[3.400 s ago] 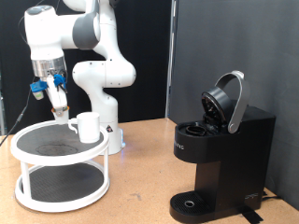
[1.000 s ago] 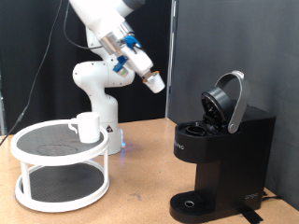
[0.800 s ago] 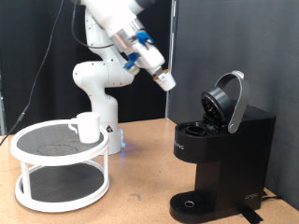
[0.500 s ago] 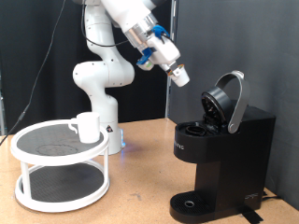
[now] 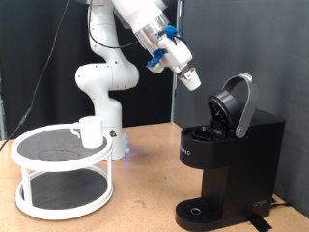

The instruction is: Make a cup of coffee with the keurig machine

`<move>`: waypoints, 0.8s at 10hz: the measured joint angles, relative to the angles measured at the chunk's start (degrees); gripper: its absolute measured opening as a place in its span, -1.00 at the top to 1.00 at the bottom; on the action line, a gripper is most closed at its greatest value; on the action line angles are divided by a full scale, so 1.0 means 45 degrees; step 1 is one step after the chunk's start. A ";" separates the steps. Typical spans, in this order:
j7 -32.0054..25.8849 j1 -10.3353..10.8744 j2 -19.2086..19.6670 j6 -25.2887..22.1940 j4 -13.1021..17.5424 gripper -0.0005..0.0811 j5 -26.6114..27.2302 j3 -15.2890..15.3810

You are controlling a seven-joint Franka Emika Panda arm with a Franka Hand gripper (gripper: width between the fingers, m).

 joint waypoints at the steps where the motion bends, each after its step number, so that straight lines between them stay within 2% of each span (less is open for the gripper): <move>1: 0.0062 0.0000 0.0134 0.0526 -0.0152 0.08 -0.0075 0.0190; 4: 0.0311 0.0003 0.0835 0.2359 -0.0579 0.08 -0.0159 0.0980; 8: 0.0347 0.0005 0.1681 0.3435 -0.0778 0.08 -0.0178 0.1510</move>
